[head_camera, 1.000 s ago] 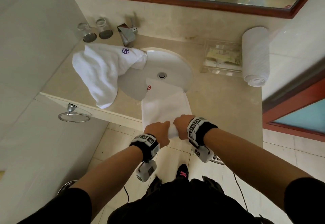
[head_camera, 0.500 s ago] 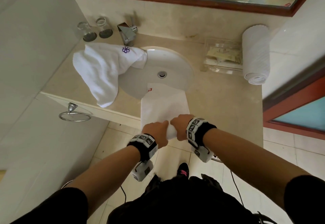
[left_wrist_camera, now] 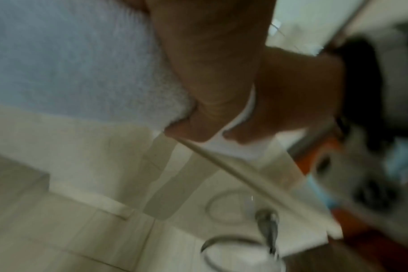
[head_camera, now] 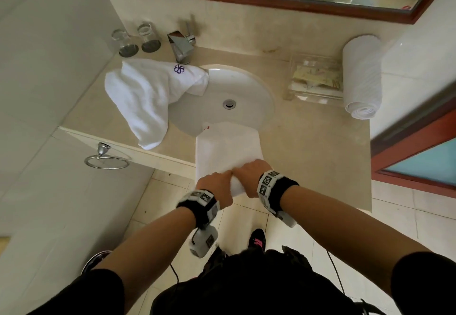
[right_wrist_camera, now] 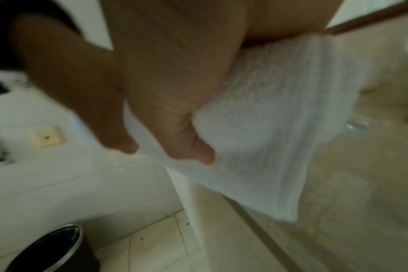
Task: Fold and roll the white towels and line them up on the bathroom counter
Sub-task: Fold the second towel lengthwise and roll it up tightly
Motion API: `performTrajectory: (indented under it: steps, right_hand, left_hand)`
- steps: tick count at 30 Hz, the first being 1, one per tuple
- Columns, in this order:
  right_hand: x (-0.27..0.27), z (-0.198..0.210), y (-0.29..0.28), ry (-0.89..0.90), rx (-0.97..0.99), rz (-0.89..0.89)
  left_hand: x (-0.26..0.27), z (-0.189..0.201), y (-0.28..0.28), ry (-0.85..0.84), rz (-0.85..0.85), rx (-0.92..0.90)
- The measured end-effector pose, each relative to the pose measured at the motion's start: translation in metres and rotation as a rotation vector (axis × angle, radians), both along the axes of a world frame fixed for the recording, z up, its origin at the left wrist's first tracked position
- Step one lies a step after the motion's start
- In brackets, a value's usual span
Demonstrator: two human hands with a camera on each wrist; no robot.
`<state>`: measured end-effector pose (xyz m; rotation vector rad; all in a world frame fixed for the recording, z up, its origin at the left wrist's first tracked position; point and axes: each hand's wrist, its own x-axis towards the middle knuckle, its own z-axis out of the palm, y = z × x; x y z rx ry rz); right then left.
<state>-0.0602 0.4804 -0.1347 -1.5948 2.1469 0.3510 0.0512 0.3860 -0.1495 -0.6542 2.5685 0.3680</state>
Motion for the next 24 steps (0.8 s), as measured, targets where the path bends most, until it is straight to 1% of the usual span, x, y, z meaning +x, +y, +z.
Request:
performTrajectory:
  steps: [2, 3, 4, 6, 9, 11, 13, 16, 18, 20, 24]
  right_hand:
    - [0.007, -0.001, 0.001, 0.112, -0.117, 0.050]
    - [0.011, -0.004, 0.003, 0.125, -0.149, 0.050]
    - [0.014, -0.008, 0.007, 0.116, -0.149, 0.030]
    - [0.018, -0.014, 0.012, 0.069, -0.117, -0.024]
    - [0.014, -0.011, 0.012, -0.039, -0.008, -0.103]
    - [0.005, -0.009, 0.011, -0.136, 0.094, -0.100]
    - [-0.003, -0.008, 0.009, -0.215, 0.189, -0.087]
    - [-0.013, -0.001, 0.005, -0.224, 0.243, -0.159]
    - [-0.026, 0.007, 0.000, -0.228, 0.198, -0.225]
    - [-0.043, 0.024, -0.006, -0.218, 0.092, -0.266]
    - [-0.083, 0.079, -0.026, -0.072, -0.143, -0.305]
  left_hand:
    - [-0.006, 0.002, -0.012, -0.057, 0.067, 0.111]
    - [-0.009, 0.005, -0.018, -0.105, 0.060, 0.154]
    - [-0.011, 0.007, -0.022, -0.146, 0.045, 0.195]
    - [-0.011, 0.009, -0.025, -0.191, 0.014, 0.218]
    - [-0.005, 0.007, -0.016, -0.179, -0.085, 0.113]
    - [0.003, 0.004, -0.007, -0.150, -0.140, 0.043]
    - [0.006, 0.004, -0.002, -0.139, -0.164, 0.016]
    - [-0.006, 0.015, -0.008, -0.099, -0.165, -0.025]
    - [-0.020, 0.029, -0.019, -0.063, -0.189, -0.076]
    - [-0.038, 0.048, -0.032, -0.029, -0.206, -0.129]
    - [-0.086, 0.104, -0.060, 0.096, -0.216, -0.233]
